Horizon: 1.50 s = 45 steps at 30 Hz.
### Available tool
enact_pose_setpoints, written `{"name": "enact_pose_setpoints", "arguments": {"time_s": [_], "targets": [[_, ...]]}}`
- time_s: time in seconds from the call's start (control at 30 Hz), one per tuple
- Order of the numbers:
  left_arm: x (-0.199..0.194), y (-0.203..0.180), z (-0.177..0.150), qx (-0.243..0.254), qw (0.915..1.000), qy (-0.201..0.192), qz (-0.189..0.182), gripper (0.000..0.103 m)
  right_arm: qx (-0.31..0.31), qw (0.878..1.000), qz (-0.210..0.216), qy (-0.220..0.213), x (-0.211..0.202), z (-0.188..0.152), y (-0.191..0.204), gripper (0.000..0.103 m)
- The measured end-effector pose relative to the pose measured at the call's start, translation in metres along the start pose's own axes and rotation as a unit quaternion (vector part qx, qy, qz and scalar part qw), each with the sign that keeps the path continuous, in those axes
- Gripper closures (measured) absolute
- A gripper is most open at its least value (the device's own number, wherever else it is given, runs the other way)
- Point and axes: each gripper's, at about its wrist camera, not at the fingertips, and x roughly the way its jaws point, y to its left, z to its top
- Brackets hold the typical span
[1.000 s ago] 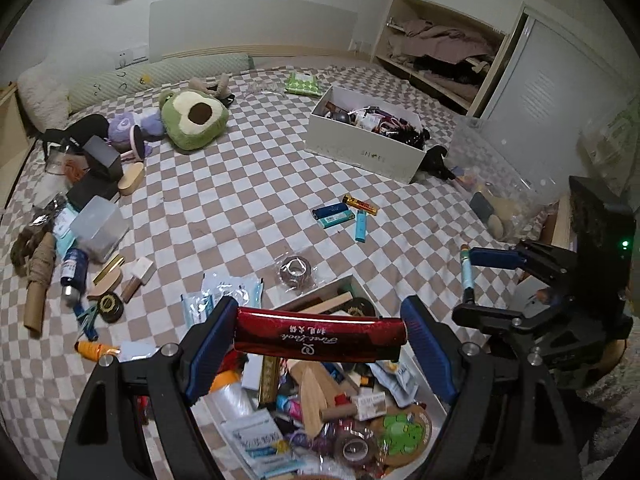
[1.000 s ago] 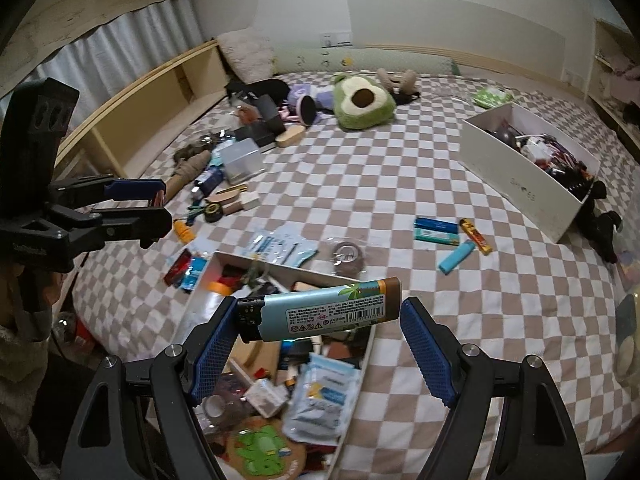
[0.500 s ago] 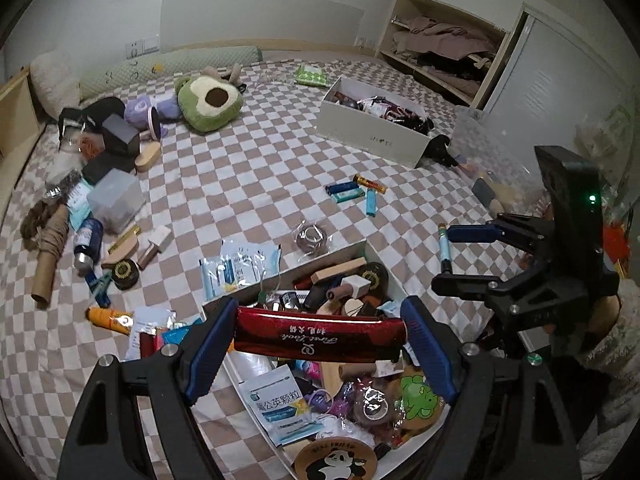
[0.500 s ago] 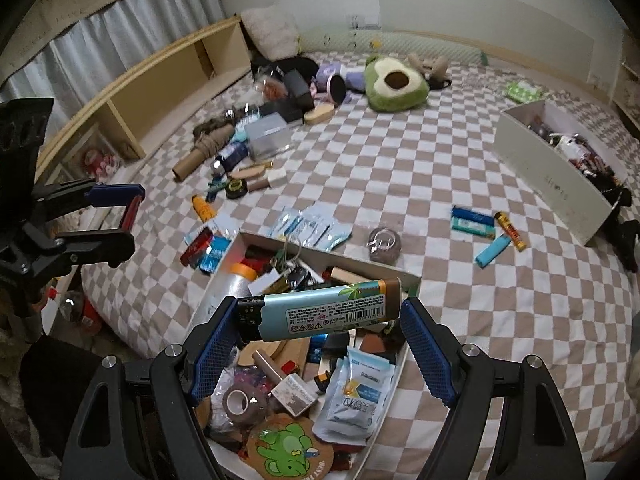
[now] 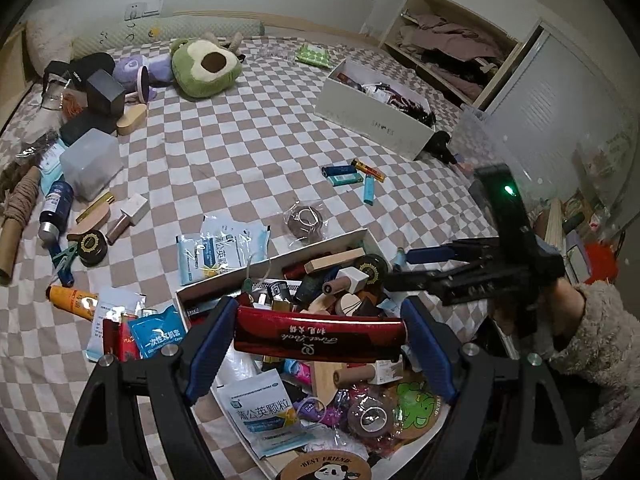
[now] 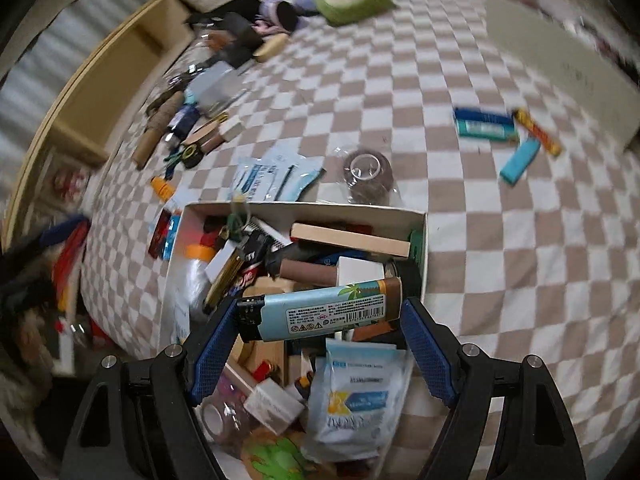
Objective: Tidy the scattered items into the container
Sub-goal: 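Lower both lighters into the white box and open both tools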
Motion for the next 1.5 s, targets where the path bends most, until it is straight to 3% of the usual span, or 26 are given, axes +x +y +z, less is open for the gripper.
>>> {"name": "enact_pose_setpoints", "arguments": {"time_s": [0.17, 0.4, 0.63, 0.73, 0.93, 1.07, 1.5], "targets": [[0.009, 0.000, 0.000, 0.003, 1.0000, 0.009, -0.002, 0.020, 0.038, 0.999, 0.025, 0.011, 0.018, 0.008, -0.004, 0.022], [0.029, -0.008, -0.008, 0.022, 0.9990, 0.038, 0.002, 0.020, 0.035, 0.999, 0.019, 0.034, 0.042, 0.012, 0.002, 0.022], [0.042, -0.015, -0.011, 0.032, 0.9981, 0.053, -0.004, 0.020, 0.072, 0.996, 0.040, 0.028, 0.043, 0.017, -0.007, 0.022], [0.046, -0.018, -0.012, 0.042, 0.9975, 0.057, -0.003, 0.020, 0.072, 0.996, 0.039, 0.028, 0.042, 0.017, -0.007, 0.009], [0.056, -0.027, -0.016, 0.074, 0.9954, 0.059, -0.011, 0.020, 0.072, 0.996, 0.038, 0.019, 0.030, 0.018, -0.005, 0.008], [0.064, -0.041, -0.020, 0.129, 0.9899, 0.056, -0.013, 0.020, 0.080, 0.996, 0.038, 0.011, 0.018, 0.018, -0.010, 0.008], [0.110, -0.066, -0.028, 0.204, 0.9738, 0.097, -0.024, 0.020, 0.073, 0.997, 0.006, 0.023, 0.007, 0.009, -0.022, 0.008]]}}
